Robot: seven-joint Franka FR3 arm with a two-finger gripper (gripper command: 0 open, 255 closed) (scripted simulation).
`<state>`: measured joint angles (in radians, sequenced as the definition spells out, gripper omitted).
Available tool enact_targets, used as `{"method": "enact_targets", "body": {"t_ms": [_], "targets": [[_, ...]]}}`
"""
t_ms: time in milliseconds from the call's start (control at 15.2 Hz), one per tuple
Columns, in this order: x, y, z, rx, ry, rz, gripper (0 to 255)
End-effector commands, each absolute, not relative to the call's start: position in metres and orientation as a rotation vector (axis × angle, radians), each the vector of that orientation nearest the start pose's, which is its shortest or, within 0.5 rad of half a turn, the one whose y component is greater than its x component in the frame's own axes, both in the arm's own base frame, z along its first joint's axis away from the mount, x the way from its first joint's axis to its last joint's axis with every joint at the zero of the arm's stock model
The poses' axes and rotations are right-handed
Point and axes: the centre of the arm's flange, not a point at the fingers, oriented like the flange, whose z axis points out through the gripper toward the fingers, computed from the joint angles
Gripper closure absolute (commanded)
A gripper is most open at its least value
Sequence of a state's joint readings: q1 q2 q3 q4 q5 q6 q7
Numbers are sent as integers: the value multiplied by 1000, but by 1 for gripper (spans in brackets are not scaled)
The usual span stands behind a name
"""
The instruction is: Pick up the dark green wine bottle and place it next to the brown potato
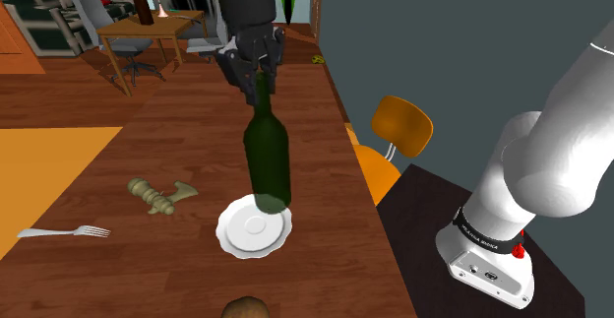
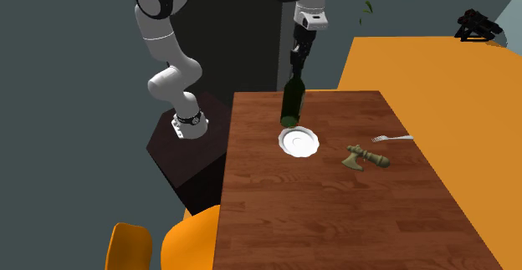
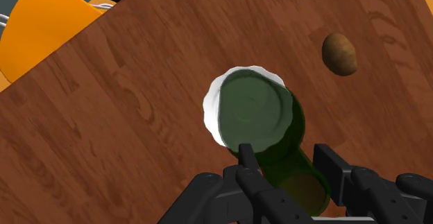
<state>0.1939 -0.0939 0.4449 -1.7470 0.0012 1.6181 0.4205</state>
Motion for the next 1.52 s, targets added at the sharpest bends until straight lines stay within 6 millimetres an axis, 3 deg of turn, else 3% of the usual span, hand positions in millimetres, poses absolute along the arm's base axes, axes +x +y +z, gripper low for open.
{"method": "enact_targets", "body": {"t_ms": [0,1056,1452], "targets": [[413,352,591,-3178,-341,29,255],[385,562,592,-3178,-341,29,255],[385,562,560,-3178,-341,29,255]]}}
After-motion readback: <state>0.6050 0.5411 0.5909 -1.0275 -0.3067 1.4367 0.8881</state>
